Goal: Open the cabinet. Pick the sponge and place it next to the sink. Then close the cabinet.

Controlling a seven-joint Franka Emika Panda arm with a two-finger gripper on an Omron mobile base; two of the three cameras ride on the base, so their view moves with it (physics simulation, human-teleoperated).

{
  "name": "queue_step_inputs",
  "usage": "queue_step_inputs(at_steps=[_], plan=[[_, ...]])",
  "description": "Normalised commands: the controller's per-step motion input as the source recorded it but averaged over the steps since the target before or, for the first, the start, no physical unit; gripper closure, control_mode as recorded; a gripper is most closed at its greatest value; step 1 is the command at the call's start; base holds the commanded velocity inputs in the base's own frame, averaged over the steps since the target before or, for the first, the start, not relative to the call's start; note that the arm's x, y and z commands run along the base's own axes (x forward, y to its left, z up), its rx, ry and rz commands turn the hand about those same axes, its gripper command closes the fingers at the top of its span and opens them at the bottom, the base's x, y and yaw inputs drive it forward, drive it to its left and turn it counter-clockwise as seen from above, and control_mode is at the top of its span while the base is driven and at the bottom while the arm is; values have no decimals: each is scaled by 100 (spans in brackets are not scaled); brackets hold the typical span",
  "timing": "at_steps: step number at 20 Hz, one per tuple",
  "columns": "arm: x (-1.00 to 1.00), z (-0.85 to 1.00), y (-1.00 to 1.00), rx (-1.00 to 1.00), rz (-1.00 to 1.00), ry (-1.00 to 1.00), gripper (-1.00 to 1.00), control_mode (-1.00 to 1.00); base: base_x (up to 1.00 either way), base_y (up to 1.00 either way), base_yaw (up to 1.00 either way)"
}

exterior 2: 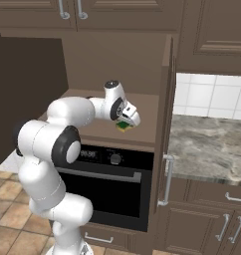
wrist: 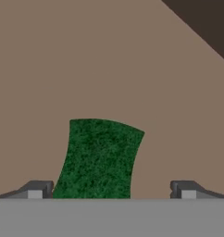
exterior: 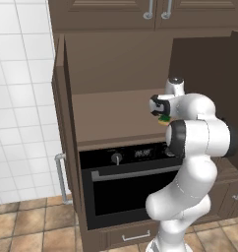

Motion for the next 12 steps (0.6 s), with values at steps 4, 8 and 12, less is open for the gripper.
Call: queue_step_inputs(at_steps=[4, 8, 12], plan=[[0, -14, 0, 1, -2, 0, -100, -100, 0, 0, 0], [0, -19, 0, 0, -2, 0, -100, -100, 0, 0, 0], [3, -23, 0, 0, -2, 0, -100, -100, 0, 0, 0]])
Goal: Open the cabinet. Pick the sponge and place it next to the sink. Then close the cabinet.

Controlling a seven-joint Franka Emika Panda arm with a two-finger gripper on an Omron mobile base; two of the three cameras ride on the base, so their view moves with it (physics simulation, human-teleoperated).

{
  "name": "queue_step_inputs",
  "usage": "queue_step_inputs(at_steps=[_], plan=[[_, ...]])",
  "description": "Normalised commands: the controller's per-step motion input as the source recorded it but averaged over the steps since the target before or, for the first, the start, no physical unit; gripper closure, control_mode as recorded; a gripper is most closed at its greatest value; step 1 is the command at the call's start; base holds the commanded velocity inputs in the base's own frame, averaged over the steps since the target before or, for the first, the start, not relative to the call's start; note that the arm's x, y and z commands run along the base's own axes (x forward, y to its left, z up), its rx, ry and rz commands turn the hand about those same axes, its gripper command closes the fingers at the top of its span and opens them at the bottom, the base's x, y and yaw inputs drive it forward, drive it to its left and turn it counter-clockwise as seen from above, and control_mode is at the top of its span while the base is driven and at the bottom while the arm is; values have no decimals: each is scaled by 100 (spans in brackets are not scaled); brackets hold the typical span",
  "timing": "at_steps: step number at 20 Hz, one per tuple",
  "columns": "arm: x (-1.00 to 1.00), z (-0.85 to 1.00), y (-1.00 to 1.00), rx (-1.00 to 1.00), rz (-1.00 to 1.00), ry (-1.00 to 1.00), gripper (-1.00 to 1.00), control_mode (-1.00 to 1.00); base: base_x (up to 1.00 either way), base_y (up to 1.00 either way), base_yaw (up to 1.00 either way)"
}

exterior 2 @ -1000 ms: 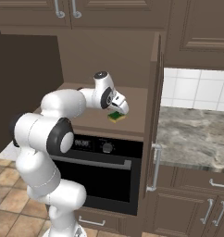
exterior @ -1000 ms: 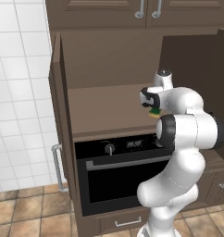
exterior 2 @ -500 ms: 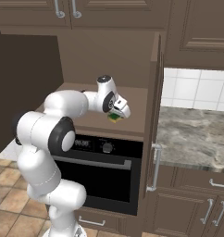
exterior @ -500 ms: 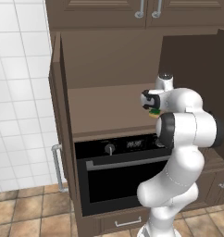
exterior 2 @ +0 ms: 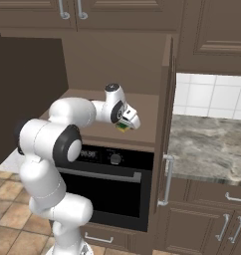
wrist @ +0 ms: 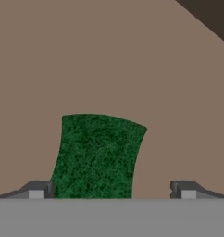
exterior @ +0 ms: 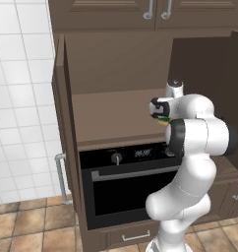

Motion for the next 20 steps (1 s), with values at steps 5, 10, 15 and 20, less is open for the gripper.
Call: queue_step_inputs(at_steps=[5, 10, 15, 20], plan=[[10, -24, 0, 0, -2, 0, -100, -100, 0, 0, 0], [18, -28, 0, 0, -1, 0, -100, -100, 0, 0, 0], [1, -32, 5, 2, -3, 0, -100, -100, 0, 0, 0], [-3, -11, 8, 5, -6, -1, -100, -100, 0, 0, 0]])
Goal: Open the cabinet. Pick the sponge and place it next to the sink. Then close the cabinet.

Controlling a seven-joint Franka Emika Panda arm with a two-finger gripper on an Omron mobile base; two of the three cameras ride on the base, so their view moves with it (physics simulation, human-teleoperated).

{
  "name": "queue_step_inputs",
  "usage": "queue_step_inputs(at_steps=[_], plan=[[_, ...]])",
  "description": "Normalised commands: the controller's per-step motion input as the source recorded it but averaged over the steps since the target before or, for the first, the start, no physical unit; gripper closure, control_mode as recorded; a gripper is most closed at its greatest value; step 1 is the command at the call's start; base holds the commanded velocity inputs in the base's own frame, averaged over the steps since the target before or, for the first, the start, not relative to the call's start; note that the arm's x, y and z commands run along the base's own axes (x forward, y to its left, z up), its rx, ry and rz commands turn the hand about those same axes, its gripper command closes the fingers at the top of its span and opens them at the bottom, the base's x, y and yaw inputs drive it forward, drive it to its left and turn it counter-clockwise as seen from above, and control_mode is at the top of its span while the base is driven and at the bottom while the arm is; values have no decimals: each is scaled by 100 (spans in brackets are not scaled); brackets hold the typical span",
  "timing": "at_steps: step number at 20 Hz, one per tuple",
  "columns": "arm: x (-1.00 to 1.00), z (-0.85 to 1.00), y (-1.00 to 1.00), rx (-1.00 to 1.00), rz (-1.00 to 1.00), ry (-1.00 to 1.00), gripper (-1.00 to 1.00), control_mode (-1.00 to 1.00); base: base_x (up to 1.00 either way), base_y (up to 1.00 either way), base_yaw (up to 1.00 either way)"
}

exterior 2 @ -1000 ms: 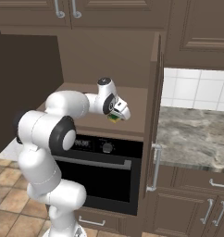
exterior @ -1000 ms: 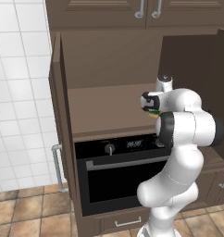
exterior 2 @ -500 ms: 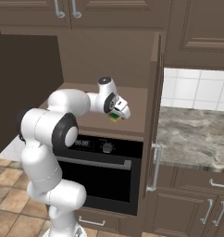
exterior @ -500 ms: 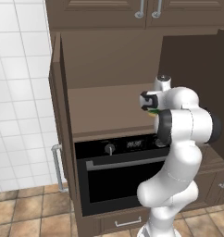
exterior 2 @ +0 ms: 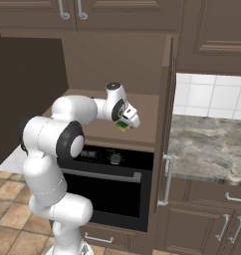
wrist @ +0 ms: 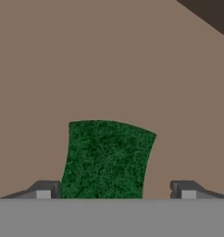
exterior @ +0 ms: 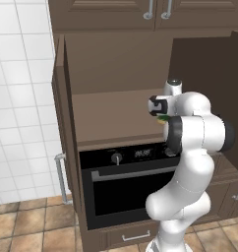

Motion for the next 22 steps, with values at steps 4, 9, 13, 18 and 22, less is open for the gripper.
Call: queue_step_inputs(at_steps=[4, 9, 13, 18, 22], plan=[[-2, -3, 17, 10, -5, -10, -100, -100, 0, 0, 0], [0, -5, 11, 10, -4, -10, -100, -100, 0, 0, 0], [0, -36, 0, 2, -5, -3, -100, -100, 0, 0, 0], [0, -31, 0, 0, -7, 0, -100, -100, 0, 0, 0], [0, -17, 0, -1, -8, 0, -100, -100, 0, 0, 0]])
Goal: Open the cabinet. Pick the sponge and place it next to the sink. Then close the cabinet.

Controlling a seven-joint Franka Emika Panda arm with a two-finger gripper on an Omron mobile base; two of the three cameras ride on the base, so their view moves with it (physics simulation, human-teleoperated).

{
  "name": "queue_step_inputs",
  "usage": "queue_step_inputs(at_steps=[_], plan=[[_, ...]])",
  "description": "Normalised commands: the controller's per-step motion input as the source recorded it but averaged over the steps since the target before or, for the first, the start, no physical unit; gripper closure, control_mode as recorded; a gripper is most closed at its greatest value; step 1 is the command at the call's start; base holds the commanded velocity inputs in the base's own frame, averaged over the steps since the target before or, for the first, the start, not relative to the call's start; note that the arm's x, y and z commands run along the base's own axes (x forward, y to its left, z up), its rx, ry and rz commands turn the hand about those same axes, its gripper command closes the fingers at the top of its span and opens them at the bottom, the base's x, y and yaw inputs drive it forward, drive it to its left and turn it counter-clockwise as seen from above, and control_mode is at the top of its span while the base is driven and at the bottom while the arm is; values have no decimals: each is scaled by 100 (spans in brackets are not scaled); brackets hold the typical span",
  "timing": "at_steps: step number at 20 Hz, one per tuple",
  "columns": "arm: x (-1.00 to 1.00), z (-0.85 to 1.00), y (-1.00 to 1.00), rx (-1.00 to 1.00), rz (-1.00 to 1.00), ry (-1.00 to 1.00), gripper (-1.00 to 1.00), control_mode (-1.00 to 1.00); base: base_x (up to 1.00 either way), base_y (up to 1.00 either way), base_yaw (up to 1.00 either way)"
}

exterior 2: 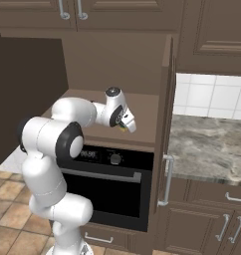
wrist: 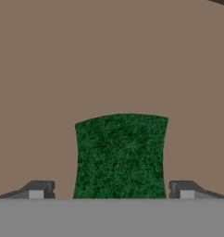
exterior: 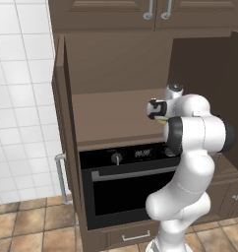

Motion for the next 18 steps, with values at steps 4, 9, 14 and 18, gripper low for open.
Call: queue_step_inputs(at_steps=[4, 9, 14, 18], plan=[[0, -16, 0, -6, -10, 0, -100, -100, 0, 0, 0], [0, -14, 0, -11, -6, 1, -100, -100, 0, 0, 0], [0, -7, 0, -9, -1, 1, -100, -100, 0, 0, 0], [0, -1, 0, -2, 0, 0, -100, -100, 0, 0, 0]])
